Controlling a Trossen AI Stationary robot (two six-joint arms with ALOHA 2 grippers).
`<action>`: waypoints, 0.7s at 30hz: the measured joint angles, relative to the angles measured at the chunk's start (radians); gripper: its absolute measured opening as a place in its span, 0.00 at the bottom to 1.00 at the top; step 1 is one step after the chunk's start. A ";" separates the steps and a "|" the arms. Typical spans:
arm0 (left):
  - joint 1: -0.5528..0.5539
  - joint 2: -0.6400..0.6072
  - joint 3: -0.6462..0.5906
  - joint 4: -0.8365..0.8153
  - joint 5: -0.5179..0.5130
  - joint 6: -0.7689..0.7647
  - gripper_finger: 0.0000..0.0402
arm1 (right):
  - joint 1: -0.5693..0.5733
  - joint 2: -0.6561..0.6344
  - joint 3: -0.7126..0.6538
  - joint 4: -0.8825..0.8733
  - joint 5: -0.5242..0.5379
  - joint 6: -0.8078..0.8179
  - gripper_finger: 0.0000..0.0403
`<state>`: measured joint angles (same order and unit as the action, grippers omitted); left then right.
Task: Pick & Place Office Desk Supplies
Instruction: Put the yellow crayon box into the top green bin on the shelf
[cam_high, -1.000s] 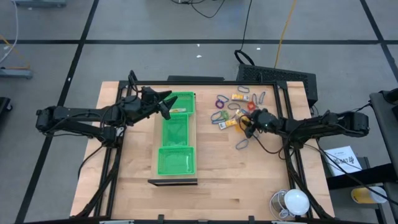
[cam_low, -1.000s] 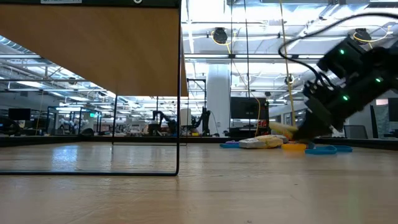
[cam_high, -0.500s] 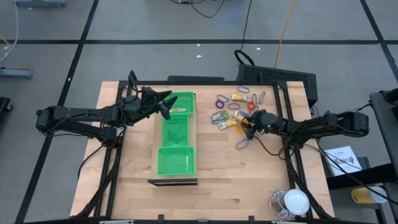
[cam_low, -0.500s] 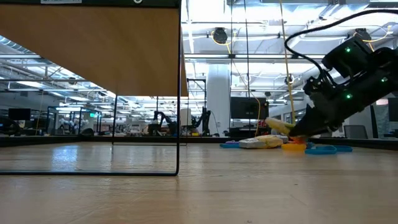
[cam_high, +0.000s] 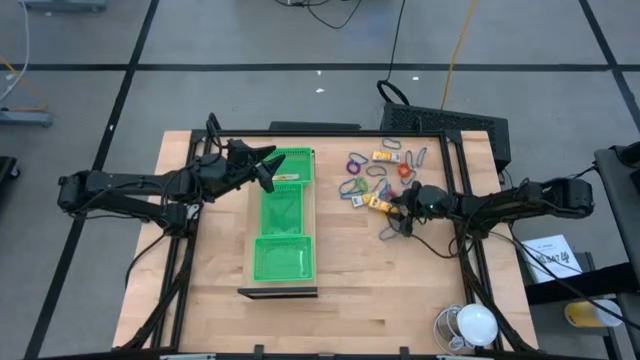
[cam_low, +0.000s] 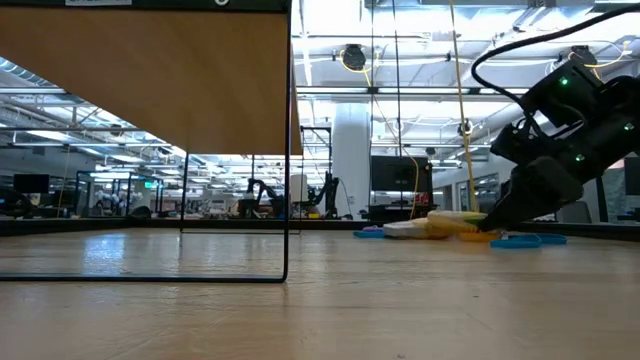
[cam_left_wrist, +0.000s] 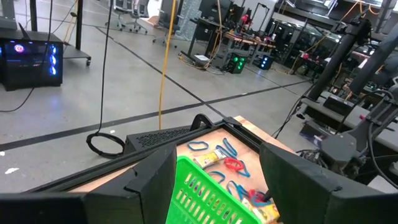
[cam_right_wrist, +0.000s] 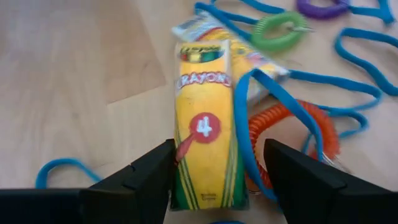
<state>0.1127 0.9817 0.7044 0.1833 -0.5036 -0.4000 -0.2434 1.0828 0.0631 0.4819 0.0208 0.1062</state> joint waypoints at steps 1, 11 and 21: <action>0.000 0.000 0.000 0.000 0.000 0.000 0.60 | 0.010 0.000 0.000 0.000 0.000 -0.011 0.59; 0.000 0.000 0.000 0.000 -0.001 0.001 0.60 | 0.037 0.000 -0.001 0.007 0.137 -0.098 0.59; 0.000 0.000 0.000 0.000 -0.001 0.000 0.60 | 0.037 0.000 -0.001 0.046 0.153 -0.153 0.59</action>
<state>0.1127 0.9817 0.7044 0.1837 -0.5049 -0.4000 -0.2067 1.0828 0.0624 0.5275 0.1741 -0.0467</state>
